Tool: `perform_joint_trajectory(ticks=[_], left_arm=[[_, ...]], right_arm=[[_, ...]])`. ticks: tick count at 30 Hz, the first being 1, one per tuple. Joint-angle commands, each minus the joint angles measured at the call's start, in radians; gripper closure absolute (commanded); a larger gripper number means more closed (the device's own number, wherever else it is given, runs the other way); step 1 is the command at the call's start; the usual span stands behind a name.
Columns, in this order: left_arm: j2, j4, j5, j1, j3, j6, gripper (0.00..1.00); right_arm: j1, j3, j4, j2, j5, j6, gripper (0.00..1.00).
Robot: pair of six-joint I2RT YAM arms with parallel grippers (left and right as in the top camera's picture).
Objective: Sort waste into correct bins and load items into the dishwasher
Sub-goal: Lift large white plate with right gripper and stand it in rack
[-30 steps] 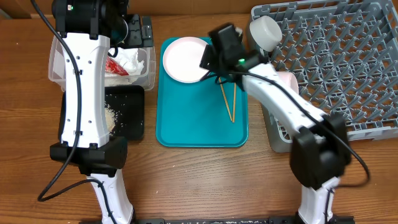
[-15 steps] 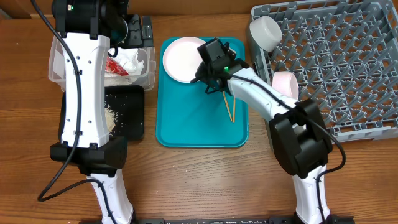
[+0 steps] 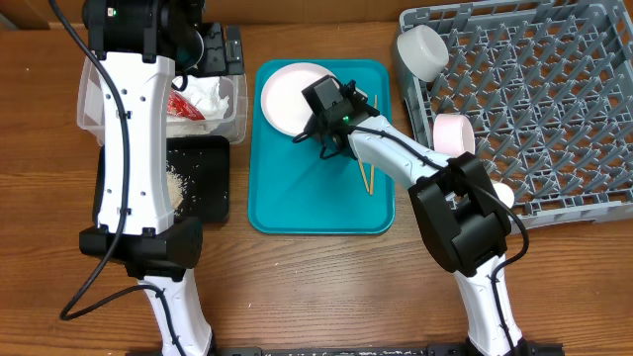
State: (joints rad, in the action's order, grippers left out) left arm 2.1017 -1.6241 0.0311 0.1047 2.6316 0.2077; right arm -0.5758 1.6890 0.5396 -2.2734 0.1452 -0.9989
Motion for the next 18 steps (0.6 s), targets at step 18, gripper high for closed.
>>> perform_joint_trajectory(ticks=[18], left_arm=[[-0.013, 0.002, 0.002, 0.008, 0.015, 0.01, 0.0]], right_arm=[[0.041, 0.019, 0.125, 0.164, -0.001, 0.433, 0.96]])
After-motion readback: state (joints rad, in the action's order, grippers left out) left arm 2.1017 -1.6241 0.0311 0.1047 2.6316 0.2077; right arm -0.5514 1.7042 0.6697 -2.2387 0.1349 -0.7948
